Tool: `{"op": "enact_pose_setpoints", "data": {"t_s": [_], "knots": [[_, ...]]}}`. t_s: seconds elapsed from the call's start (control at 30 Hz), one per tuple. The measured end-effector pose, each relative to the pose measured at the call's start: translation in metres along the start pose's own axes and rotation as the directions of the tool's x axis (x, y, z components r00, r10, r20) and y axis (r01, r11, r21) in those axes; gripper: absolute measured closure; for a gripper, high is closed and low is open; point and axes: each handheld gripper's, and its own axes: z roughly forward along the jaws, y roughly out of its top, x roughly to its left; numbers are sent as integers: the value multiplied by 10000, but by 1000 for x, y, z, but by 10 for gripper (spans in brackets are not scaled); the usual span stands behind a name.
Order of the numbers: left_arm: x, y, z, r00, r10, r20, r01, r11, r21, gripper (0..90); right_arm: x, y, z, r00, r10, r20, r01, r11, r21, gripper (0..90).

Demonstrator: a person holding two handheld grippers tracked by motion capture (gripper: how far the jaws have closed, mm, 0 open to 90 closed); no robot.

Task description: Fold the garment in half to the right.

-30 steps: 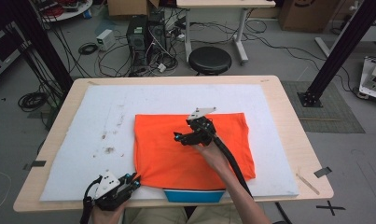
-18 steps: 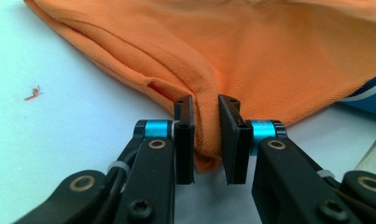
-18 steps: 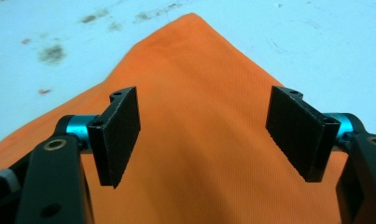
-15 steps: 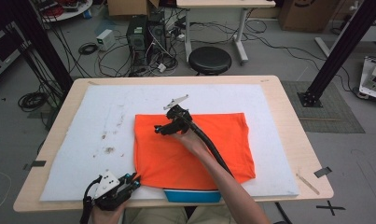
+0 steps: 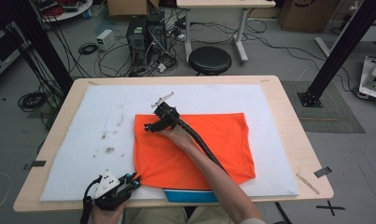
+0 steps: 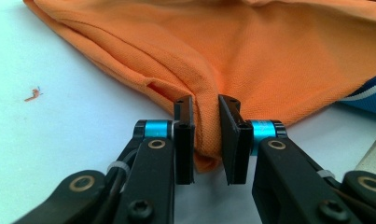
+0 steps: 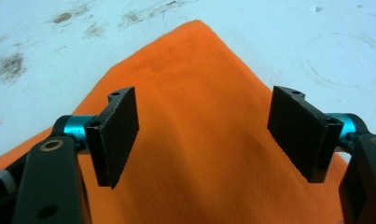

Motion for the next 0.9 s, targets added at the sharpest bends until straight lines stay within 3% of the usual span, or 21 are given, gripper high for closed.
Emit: {"op": "enact_pose_setpoints", "data": {"t_s": [0.37,0.57,0.8,0.9], "knots": [[0,0,0,10000,22,21,-22,10000,18,767,4,21,31,9996,-213,175,204,9984,518,214],[0,0,0,10000,29,36,-29,10000,22,767,10,29,46,9985,-477,282,458,9970,621,208],[1,0,0,10000,31,43,-31,10000,17,766,10,34,57,9987,-432,269,414,9970,651,212],[1,0,0,10000,31,45,-31,10000,16,766,10,35,59,9985,-494,253,478,9971,596,251]]}}
